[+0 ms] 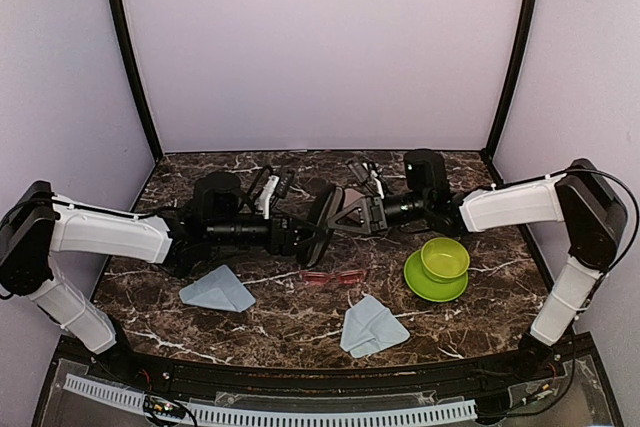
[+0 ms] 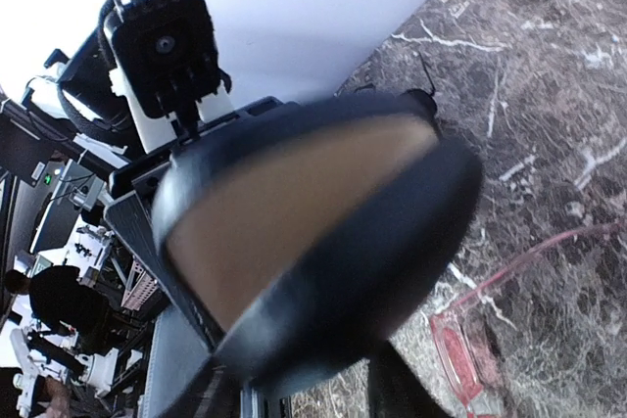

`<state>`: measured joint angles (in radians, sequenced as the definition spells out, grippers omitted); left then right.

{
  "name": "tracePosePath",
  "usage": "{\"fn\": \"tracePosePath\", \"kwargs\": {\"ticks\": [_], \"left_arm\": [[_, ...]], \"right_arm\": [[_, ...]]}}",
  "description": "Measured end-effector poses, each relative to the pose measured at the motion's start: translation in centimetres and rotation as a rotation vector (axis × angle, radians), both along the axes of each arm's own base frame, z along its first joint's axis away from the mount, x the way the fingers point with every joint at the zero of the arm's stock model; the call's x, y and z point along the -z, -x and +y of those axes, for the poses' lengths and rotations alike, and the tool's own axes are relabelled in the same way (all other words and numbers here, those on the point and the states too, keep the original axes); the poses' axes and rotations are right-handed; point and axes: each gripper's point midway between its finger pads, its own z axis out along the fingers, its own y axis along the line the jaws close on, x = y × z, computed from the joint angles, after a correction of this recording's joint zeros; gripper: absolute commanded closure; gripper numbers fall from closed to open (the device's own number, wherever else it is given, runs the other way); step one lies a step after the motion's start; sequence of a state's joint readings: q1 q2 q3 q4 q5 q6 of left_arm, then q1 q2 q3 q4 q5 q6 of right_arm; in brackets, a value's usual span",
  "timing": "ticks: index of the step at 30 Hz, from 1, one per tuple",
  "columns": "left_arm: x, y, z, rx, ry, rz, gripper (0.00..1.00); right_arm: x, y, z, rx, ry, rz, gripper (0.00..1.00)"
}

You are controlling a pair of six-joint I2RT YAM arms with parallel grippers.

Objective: Organize the sunglasses
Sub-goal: Open the sunglasses case.

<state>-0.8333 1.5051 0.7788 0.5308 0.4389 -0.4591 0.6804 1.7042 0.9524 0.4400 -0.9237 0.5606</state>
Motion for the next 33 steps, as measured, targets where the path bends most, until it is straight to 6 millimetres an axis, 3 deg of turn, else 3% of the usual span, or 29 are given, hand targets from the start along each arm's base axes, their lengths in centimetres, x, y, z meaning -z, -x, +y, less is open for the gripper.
{"fn": "tracePosePath", "kwargs": {"ticks": [4, 12, 16, 20, 28, 33], "left_arm": [[0.9, -1.2, 0.9, -0.067, -0.039, -0.004, 1.00], [1.2, -1.6, 1.2, -0.089, -0.054, -0.012, 1.00], [0.1, 0.2, 0.2, -0.004, -0.010, -0.020, 1.00], [0.0, 0.4, 0.2, 0.007, -0.002, -0.013, 1.00], [-0.1, 0.5, 0.2, 0.007, -0.002, -0.007, 1.00], [-0.4, 0.8, 0.6, 0.024, -0.056, -0.003, 1.00]], "right_arm": [[1.5, -0.9, -0.5, 0.062, 0.061, 0.067, 0.75], [3.2, -2.1, -0.8, 0.129, 0.129, 0.113, 0.77], [4.7, -4.0, -1.4, 0.217, 0.178, 0.117, 0.77], [4.8, -4.1, -1.3, 0.225, 0.185, 0.117, 0.75], [4.8, -4.1, -1.6, 0.213, 0.183, 0.092, 0.59], [4.0, -3.5, -2.3, 0.186, 0.199, 0.024, 0.41]]}}
